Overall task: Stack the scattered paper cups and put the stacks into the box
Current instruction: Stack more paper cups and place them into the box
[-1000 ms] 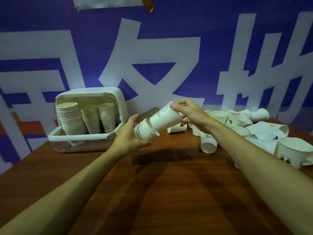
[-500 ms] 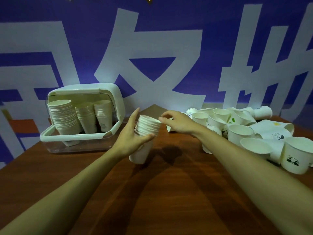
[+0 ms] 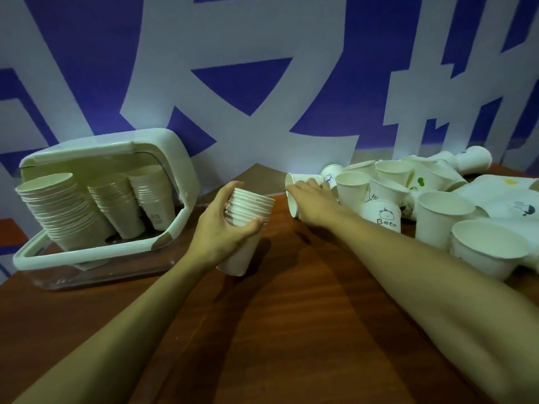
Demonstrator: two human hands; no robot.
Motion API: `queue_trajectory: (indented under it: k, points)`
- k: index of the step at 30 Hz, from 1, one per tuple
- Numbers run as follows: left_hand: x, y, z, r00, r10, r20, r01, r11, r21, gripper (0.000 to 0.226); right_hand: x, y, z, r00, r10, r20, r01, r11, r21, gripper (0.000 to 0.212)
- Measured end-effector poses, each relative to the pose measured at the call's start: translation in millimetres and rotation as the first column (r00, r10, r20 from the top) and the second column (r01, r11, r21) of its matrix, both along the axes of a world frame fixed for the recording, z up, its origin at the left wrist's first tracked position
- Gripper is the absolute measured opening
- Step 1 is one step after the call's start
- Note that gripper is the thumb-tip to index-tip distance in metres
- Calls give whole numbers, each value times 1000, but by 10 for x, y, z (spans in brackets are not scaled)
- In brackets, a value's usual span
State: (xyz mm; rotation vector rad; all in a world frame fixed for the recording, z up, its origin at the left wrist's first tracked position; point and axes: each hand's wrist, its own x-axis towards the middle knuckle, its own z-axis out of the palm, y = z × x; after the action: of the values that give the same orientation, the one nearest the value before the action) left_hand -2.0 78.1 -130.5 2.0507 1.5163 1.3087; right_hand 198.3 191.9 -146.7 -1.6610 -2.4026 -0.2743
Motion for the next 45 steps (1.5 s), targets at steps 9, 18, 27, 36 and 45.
queue_trajectory:
  k: [9, 18, 27, 36, 45]
  points:
    - [21, -166, 18, 1000, 0, 29, -1, 1000, 5, 83, 64, -448, 698, 251, -45, -967, -133, 988, -81, 68]
    - [230, -684, 256, 999, 24, 43, -21, 998, -67, 118, 135, -1284, 1128, 542, 203, -815, -498, 859, -117, 49]
    - [536, -1085, 410, 976, -130, 177, 139, 989, -42, 105, 415, -1810, 1201, 752, 233, -617, -537, 760, -367, 54]
    - [539, -990, 278, 986, -100, 131, 111, 990, -84, 64, 917, -1489, 1039, 901, -84, -425, 9, 984, -177, 36]
    - [555, -721, 129, 996, -50, 76, 57, 994, -88, 83, 1063, -1155, 523, 954, -284, -98, 259, 943, -211, 43]
